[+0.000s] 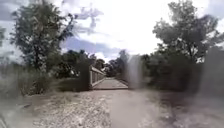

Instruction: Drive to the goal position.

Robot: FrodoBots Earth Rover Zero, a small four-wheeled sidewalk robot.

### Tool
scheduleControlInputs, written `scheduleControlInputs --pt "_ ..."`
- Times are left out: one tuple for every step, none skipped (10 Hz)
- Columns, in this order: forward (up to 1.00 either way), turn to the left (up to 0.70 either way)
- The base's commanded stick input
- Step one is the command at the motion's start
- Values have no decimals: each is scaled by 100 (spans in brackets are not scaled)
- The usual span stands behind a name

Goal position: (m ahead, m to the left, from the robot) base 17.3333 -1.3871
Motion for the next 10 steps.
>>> scheduleControlInputs --pt "69 1" --pt "69 1" --pt "69 1" --pt "69 1" --pt "69 1" --pt "69 1" --pt "69 1" --pt "69 1" --pt "69 1" --pt "69 1"
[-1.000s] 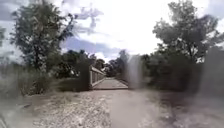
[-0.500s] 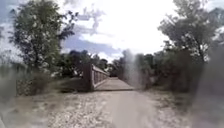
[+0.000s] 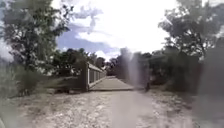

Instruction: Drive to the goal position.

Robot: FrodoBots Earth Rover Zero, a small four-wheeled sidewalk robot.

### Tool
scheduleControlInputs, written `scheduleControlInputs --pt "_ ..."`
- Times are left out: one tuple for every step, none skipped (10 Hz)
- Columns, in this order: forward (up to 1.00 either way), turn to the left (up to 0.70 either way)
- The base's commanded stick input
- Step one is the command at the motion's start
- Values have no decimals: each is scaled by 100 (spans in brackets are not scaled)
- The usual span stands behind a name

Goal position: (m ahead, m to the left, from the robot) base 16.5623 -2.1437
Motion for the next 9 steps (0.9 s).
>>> scheduleControlInputs --pt "69 1" --pt "69 1" --pt "69 1" --pt "69 1" --pt "69 1" --pt "69 1" --pt "69 1" --pt "69 1" --pt "69 1"
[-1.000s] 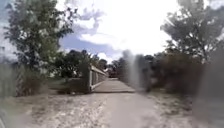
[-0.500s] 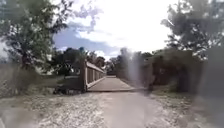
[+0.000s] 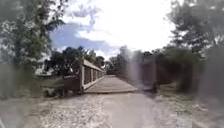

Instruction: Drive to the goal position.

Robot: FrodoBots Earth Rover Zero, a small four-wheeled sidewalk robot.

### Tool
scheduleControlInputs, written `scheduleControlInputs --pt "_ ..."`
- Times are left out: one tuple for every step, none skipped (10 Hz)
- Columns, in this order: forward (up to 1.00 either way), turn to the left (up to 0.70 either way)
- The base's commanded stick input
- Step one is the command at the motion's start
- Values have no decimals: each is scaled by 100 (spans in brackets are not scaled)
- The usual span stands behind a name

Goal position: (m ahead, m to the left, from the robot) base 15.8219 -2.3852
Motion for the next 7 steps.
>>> scheduleControlInputs --pt "69 1" --pt "69 1" --pt "69 1" --pt "69 1" --pt "69 1" --pt "69 1" --pt "69 1"
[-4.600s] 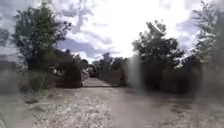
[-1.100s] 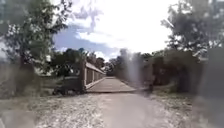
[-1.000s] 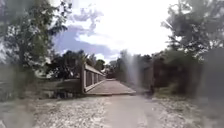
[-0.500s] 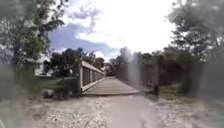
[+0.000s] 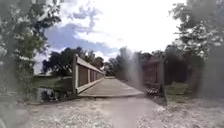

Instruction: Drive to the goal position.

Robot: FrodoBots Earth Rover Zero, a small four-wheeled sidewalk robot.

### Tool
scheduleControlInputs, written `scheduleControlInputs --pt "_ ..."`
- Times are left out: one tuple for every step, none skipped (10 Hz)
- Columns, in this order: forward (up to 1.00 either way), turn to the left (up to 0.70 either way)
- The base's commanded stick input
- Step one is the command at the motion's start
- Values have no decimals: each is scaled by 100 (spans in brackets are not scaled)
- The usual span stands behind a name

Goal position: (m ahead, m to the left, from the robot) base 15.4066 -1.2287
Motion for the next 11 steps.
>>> scheduleControlInputs --pt "69 1" --pt "69 1" --pt "69 1" --pt "69 1" --pt "69 1" --pt "69 1" --pt "69 1" --pt "69 1" --pt "69 1" --pt "69 1" --pt "69 1"
